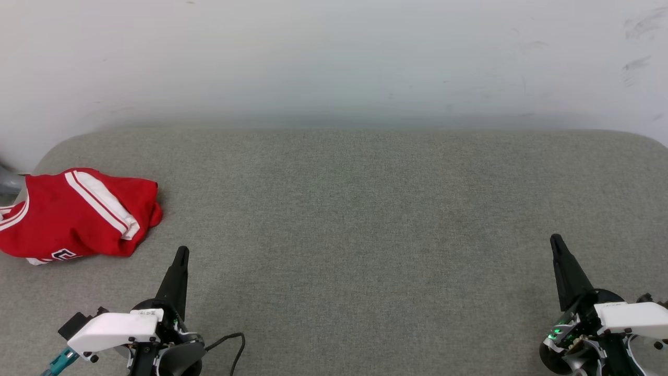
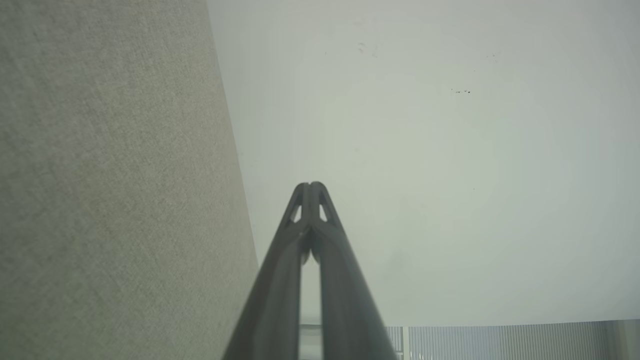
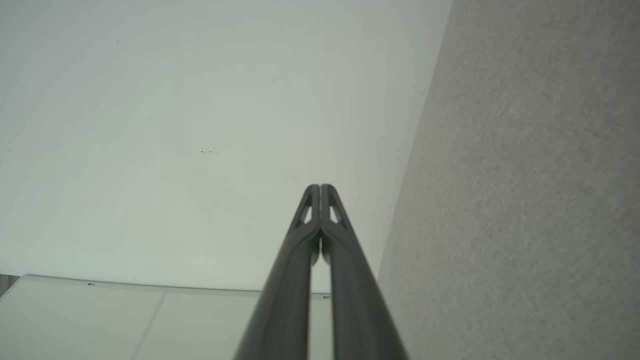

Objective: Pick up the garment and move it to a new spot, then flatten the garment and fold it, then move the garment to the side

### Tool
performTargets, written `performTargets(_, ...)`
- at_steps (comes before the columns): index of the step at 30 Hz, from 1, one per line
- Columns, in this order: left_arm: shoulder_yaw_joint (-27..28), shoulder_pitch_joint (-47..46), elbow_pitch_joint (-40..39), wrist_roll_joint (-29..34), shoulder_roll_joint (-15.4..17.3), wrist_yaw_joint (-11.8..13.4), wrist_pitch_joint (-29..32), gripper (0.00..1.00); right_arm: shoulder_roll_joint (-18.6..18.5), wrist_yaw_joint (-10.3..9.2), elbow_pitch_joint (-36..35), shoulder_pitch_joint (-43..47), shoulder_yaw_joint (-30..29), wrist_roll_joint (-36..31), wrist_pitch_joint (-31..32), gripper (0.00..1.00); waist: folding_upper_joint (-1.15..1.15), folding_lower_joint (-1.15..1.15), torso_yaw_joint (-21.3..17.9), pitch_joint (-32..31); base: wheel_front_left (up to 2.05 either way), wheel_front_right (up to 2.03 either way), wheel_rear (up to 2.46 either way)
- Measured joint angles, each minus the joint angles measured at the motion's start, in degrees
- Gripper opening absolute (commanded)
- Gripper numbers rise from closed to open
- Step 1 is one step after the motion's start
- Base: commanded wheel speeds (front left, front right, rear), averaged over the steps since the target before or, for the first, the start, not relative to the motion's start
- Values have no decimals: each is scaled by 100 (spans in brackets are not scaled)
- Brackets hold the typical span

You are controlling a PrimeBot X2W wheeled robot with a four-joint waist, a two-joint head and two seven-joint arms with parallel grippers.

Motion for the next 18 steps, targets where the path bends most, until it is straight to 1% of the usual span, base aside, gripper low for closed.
performTargets(18, 0, 0, 0, 0, 0, 0, 0, 0, 0, 0, 0, 0, 0, 0, 0, 0, 0, 0, 0, 0, 0, 0, 0)
